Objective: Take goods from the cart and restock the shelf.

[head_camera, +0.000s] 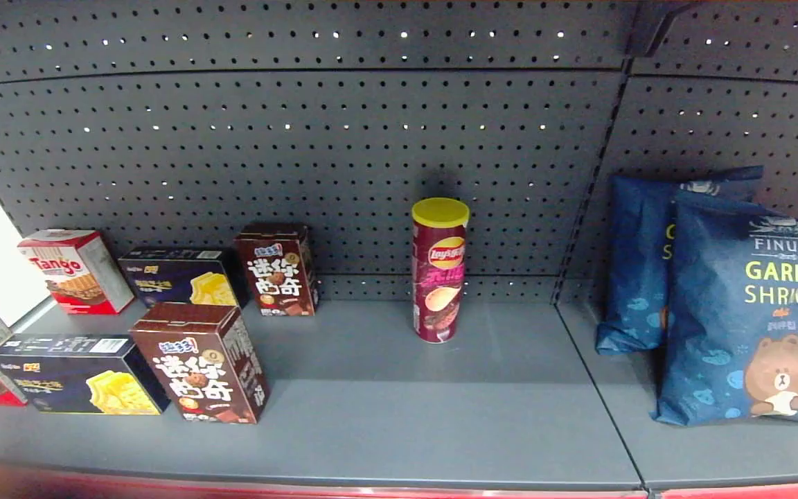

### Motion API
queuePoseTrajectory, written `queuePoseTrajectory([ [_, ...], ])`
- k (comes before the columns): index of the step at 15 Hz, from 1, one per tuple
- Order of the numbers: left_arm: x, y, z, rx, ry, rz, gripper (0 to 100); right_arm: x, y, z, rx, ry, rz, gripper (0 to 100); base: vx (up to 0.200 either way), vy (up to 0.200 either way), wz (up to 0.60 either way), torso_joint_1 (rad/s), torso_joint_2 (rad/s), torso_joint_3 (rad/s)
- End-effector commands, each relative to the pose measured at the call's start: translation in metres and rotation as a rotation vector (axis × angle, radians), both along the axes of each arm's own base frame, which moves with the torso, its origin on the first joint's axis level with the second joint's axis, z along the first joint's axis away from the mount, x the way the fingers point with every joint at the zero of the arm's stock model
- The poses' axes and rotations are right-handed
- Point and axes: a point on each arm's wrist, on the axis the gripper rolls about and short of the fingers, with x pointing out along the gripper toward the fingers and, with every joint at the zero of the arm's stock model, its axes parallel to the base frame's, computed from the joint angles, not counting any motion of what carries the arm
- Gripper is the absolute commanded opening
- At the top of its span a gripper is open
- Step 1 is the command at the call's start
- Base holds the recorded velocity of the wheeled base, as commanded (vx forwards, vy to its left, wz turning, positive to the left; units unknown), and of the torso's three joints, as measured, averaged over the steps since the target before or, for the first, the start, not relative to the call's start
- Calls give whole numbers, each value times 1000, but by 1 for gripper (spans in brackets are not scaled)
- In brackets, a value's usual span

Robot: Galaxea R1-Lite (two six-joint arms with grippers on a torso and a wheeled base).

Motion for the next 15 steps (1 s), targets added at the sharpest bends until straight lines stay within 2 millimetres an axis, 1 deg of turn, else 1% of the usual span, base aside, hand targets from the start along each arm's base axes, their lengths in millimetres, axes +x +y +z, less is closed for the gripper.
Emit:
queuePoseTrajectory([
  [1, 0, 0, 0, -1, 0, 0, 100, 0, 0, 0, 0, 1, -3, 100, 0, 0, 600, -7, 2, 2],
  [15, 0, 0, 0, -1, 0, 0, 100, 0, 0, 0, -3, 1, -4, 100, 0, 0, 600, 4, 3, 2],
])
